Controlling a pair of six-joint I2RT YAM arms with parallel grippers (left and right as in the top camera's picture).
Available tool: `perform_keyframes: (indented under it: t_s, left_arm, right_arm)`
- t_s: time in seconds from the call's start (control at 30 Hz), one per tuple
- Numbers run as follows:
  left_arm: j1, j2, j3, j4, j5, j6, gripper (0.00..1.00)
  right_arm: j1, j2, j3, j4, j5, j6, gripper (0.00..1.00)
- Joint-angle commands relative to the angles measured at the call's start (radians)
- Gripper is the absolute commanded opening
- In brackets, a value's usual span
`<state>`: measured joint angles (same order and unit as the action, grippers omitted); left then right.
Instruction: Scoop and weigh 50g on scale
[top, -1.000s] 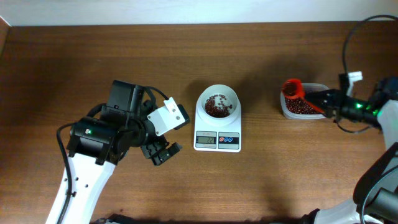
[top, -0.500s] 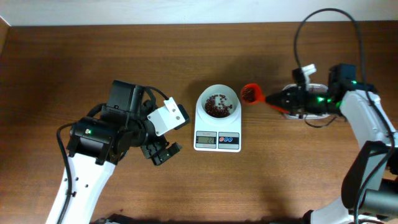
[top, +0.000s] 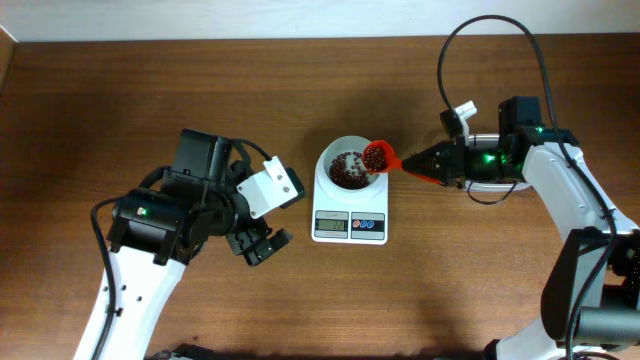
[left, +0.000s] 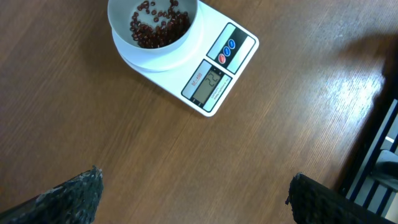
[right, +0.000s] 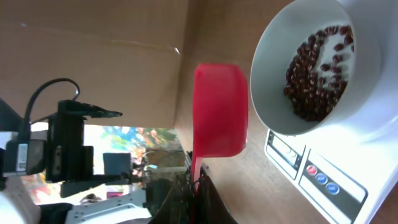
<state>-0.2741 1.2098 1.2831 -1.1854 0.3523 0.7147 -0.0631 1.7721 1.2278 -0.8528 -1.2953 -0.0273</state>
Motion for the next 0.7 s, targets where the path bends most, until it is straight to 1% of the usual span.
perform_keyframes:
  t_s: [0.0,0.27,0.47,0.67]
  left_arm:
    - [0.005,-0.009,0.014,0.002,0.014,0.013,0.99]
    - [0.005,-0.009,0.014,0.002,0.014,0.013,0.99]
    - [0.005,-0.009,0.014,0.002,0.015,0.013,0.99]
    - [0.005,-0.009,0.014,0.002,0.014,0.013,0.99]
  right_arm:
    - [0.027,0.007,0.001,0.033,0.047,-0.010,0.04]
    - [0.085,0.007,0.001,0.103,0.191,-0.026,0.04]
    - [0.115,0.007,0.001,0.200,0.218,-0.028,0.04]
    - [0.143,0.007,0.001,0.245,0.325,-0.030,0.04]
